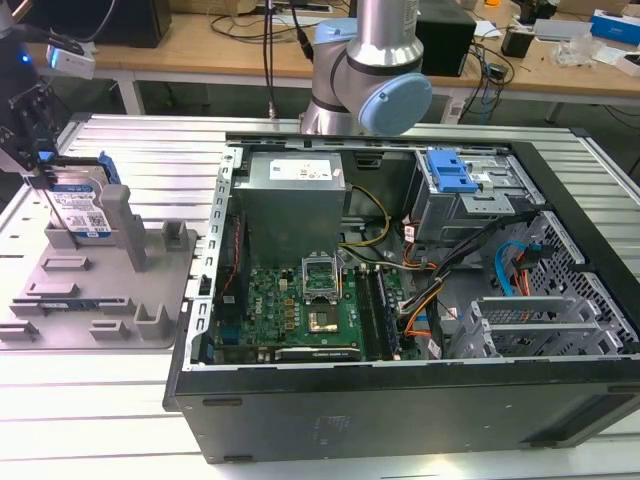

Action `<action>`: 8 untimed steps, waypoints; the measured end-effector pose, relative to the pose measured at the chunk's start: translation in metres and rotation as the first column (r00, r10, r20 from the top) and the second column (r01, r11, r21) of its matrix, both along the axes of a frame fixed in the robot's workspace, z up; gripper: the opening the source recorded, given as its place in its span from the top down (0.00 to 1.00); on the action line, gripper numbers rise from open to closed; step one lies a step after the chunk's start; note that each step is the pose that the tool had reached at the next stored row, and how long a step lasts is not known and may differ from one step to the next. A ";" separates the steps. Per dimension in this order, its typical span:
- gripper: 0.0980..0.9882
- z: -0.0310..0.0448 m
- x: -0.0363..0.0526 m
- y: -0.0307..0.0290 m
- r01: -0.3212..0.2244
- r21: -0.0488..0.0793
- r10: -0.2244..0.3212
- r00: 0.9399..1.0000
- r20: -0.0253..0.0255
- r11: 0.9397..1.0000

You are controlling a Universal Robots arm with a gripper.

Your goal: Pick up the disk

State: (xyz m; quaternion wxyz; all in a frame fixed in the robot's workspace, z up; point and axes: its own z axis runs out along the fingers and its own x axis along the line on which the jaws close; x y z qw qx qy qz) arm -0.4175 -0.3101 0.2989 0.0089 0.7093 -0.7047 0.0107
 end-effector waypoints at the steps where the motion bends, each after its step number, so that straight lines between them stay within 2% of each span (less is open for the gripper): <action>1: 0.60 -0.0001 0.0000 -0.0002 0.000 0.000 0.000 1.000 0.000 1.000; 8: 0.60 -0.0005 0.0000 -0.0003 0.001 0.000 -0.001 1.000 0.000 1.000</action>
